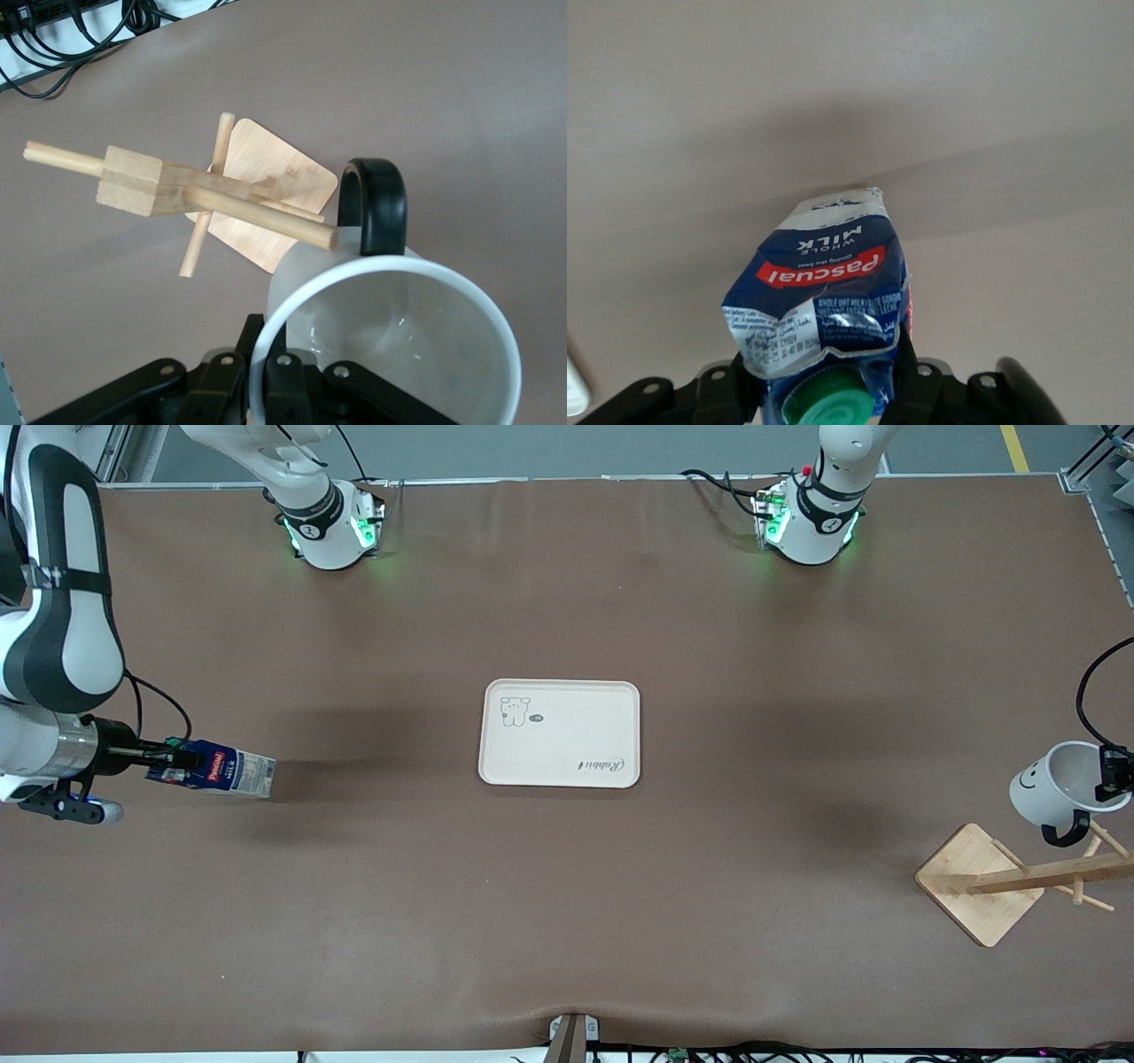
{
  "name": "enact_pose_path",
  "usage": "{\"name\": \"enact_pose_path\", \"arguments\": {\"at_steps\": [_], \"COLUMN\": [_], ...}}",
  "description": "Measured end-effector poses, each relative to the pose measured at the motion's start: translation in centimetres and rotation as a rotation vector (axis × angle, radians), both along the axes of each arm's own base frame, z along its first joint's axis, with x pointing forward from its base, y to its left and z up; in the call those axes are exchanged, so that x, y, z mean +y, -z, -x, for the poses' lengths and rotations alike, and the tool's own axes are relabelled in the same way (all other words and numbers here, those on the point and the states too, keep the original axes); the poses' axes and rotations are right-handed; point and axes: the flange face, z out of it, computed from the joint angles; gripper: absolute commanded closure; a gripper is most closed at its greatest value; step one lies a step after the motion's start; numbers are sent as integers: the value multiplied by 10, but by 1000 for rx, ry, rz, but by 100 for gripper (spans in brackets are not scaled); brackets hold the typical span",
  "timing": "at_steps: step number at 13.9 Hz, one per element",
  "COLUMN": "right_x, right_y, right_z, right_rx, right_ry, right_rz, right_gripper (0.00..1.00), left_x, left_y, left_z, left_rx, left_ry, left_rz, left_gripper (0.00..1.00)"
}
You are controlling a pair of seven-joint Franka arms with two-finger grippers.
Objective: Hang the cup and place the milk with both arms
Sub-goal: 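Hang the mug handle on the stand peg with the left gripper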
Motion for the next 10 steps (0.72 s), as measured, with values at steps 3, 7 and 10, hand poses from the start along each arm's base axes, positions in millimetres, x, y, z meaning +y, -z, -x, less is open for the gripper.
{"name": "enact_pose_path", "arguments": {"at_steps": [3, 7, 10], "right_x": [-23, -18, -19], "right_y": [26, 36, 37], "right_z": [13, 17, 18], "right_rx": [13, 28, 29], "right_ry": [-12, -17, -16], "right_rz": [-13, -19, -20], "right_gripper": [100, 100, 44], "left_x": [16, 33, 55], "left_y": [0, -1, 11], "left_z": [2, 5, 3], "left_rx": [-3, -12, -37], "left_ry": [-8, 26, 62], "left_rz": [6, 27, 50], "left_gripper": [100, 100, 100]}}
